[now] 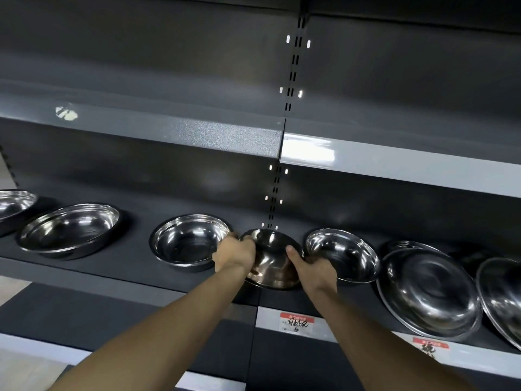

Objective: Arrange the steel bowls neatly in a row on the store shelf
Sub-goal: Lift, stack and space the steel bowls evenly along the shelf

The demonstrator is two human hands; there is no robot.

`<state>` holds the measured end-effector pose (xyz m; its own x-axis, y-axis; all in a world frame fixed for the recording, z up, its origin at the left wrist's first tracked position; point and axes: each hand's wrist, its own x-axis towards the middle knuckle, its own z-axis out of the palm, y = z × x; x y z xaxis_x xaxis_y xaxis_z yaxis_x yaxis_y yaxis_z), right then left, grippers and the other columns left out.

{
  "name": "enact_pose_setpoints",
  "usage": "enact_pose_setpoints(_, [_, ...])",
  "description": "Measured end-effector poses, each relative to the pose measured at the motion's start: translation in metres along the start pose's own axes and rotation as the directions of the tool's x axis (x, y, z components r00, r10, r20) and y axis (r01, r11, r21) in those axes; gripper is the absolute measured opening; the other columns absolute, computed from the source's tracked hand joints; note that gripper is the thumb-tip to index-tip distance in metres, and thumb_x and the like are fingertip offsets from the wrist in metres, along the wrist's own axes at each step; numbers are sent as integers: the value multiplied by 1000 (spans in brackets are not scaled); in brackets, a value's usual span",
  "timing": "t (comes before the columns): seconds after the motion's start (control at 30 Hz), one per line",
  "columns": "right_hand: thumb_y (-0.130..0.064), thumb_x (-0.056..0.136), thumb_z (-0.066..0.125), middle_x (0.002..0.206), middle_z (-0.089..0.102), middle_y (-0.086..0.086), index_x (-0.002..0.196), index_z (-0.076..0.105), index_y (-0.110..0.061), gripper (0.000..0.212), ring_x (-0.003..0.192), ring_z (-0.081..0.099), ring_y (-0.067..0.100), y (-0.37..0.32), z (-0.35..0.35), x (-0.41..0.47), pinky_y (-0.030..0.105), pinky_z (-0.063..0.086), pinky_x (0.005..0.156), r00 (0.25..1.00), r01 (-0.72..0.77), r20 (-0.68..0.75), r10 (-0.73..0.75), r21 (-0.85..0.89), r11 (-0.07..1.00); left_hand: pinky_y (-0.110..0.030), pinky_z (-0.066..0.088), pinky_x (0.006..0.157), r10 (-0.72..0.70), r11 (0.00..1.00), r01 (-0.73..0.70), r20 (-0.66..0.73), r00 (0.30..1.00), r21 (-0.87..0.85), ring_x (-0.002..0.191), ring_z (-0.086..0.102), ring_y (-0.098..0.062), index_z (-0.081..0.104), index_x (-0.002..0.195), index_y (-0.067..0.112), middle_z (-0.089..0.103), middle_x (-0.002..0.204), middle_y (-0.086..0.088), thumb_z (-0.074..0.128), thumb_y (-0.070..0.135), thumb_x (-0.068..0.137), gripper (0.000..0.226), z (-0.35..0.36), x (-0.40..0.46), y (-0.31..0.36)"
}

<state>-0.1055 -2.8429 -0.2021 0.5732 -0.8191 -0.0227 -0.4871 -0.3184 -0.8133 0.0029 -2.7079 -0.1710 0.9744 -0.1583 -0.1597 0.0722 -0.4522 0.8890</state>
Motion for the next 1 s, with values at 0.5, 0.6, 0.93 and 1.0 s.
enact_pose_setpoints(0.5, [-89, 65, 51, 70, 66, -8, 73, 66, -21, 70, 73, 65, 15, -42, -20, -21, 26, 40, 55, 978, 93, -170, -117, -141, 986, -29, 45, 84, -58, 990, 48, -72, 996, -132, 106, 63, -32, 70, 110, 14, 70, 111, -9, 55, 36, 88, 34, -10, -5, 10])
enact_pose_setpoints(0.6, [-82, 72, 54, 82, 72, -11, 112, 68, -32, 66, 91, 69, 15, -39, -20, -21, 31, 53, 71, 963, 186, -180, -202, -106, 977, -28, 44, 90, -45, 946, 18, -75, 996, -323, 110, 63, -29, 66, 121, 10, 69, 116, -9, 58, 30, 90, 37, -6, -7, 12])
enact_pose_setpoints(0.93, [-23, 93, 61, 100, 65, -7, 149, 36, -40, 64, 89, 65, 11, -10, -25, -16, 21, 47, 74, 961, 255, -155, -230, 170, 952, -40, 41, 112, 106, 820, -44, 75, 991, -571, 123, 58, -24, 62, 130, 19, 65, 129, -2, 35, 59, 96, 59, -3, -4, 27])
enact_pose_setpoints(1.0, [-18, 96, 51, 103, 70, -7, 140, 44, -43, 51, 94, 67, 15, -9, -26, -13, 25, 46, 76, 976, 197, -148, -160, 281, 939, -41, 37, 115, 110, 789, 32, 192, 975, -614, 128, 55, -21, 56, 136, 25, 61, 135, 1, 29, 73, 89, 72, -2, 1, 26])
